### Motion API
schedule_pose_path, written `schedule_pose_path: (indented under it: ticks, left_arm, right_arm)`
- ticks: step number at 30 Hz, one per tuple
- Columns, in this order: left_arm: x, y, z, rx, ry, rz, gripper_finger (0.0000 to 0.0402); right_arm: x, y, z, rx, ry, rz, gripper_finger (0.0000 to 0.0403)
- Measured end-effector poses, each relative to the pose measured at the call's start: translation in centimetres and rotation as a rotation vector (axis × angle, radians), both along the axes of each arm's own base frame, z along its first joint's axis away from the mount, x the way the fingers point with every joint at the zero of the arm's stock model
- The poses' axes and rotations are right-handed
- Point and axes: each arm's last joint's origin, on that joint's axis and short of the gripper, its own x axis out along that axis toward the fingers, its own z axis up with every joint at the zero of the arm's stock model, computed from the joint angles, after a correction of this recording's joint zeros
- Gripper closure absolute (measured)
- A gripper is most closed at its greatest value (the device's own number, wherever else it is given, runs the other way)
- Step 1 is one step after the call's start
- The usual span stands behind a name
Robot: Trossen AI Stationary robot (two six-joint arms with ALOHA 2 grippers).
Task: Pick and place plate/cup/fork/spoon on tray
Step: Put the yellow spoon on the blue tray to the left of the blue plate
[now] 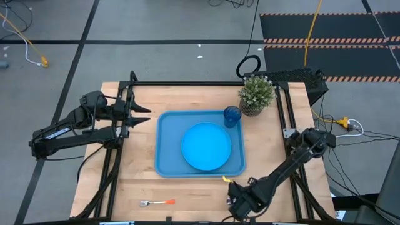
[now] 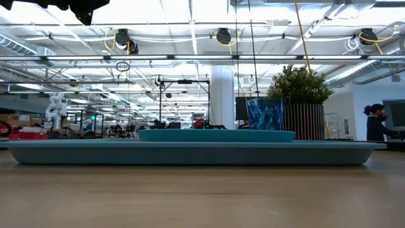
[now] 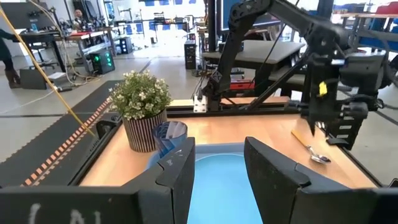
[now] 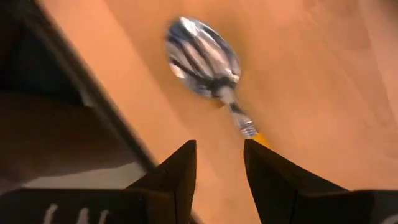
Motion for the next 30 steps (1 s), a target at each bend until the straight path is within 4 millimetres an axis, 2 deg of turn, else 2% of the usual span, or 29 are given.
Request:
schedule_pose_path:
  ticks: [3, 6, 12, 18, 22, 30]
  left_arm:
    - [0.0, 0.0, 0.0, -0.011, 0.0, 0.001, 0.0259]
    - [0.0, 0.0, 0.0, -0.036, 0.004, 0.002, 0.0259]
    - [0.1, 0.0, -0.6, -0.062, 0.028, -0.001, 0.0259]
    - [0.5, 0.0, -1.4, -0.085, 0.037, -0.009, 0.0259]
    - [0.5, 0.0, -1.5, -0.095, 0.038, -0.009, 0.0259]
    - [0.5, 0.0, -1.6, -0.105, 0.057, -0.009, 0.0259]
  right_arm:
    - [-1.0, -0.3, -1.9, -0.033, 0.043, 0.05, 0.0275]
    - [-1.6, -0.9, -3.0, -0.06, 0.081, 0.1, 0.0275]
    - [-1.4, -1.0, -3.3, -0.058, 0.031, 0.214, 0.0275]
    - [-1.0, -0.5, -3.2, 0.029, 0.014, 0.22, 0.0275]
    - [-0.9, -0.4, -3.2, 0.001, -0.016, 0.196, 0.0275]
    - [-0.3, 0.4, -6.4, 0.012, 0.04, 0.272, 0.0275]
